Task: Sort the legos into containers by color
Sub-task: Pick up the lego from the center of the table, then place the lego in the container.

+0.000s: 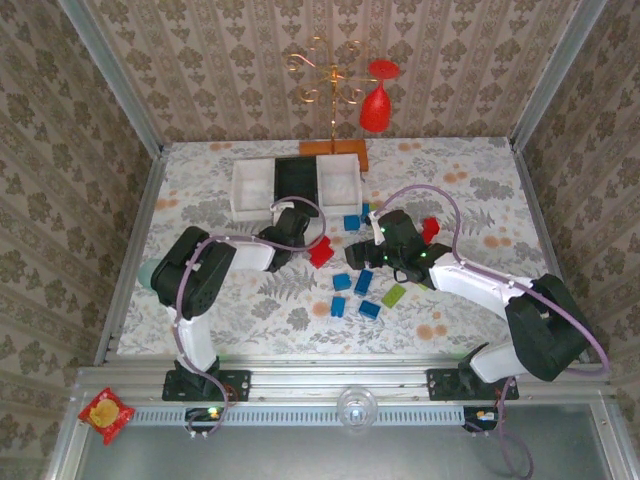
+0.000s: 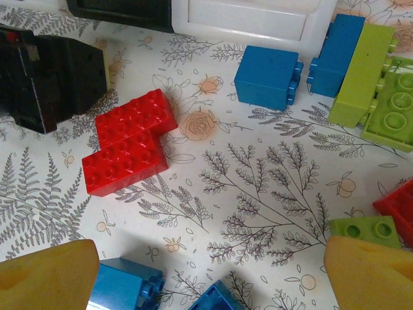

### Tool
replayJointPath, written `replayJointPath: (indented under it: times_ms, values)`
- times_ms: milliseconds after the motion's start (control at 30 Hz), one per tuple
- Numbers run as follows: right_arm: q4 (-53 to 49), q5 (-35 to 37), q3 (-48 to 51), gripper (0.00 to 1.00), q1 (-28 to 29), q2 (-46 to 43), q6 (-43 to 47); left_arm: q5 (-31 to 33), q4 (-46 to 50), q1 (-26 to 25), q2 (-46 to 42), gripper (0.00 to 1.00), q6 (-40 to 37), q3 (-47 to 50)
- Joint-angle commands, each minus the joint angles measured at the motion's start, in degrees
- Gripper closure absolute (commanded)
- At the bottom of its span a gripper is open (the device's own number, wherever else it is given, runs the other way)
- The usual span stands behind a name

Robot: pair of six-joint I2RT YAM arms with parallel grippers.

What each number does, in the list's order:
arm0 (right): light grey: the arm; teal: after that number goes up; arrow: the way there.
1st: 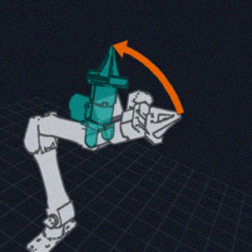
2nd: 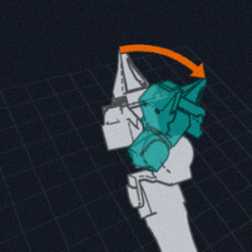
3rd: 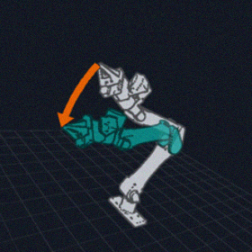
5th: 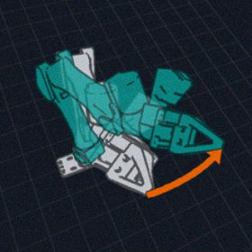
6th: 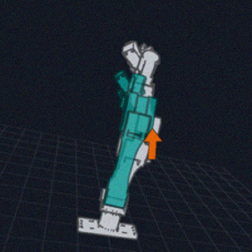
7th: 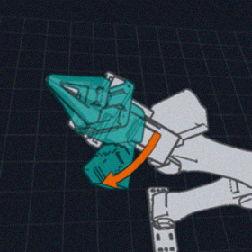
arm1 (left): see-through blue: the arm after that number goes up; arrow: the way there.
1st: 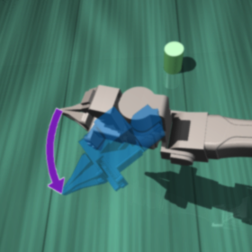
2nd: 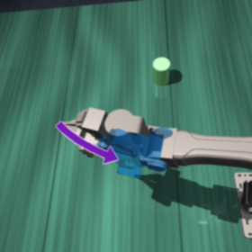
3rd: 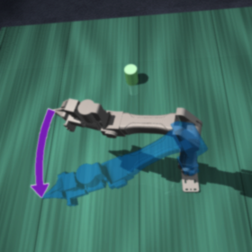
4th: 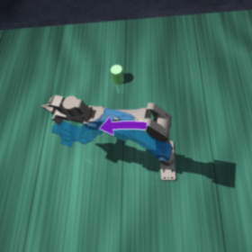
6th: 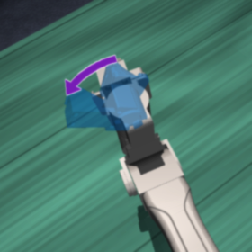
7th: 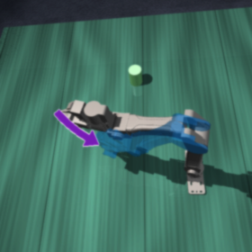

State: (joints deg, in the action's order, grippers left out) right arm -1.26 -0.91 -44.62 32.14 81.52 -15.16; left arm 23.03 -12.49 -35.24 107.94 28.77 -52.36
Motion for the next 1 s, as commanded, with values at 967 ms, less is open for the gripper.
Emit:
replayJointPath:
  times_ms: [967]
  values:
    - [1.8,-1.1,-0.5,0.08,3.2,-0.5,1.2,-10.4,7.0,17.9,-7.9,0.68,-10.1,-13.6]
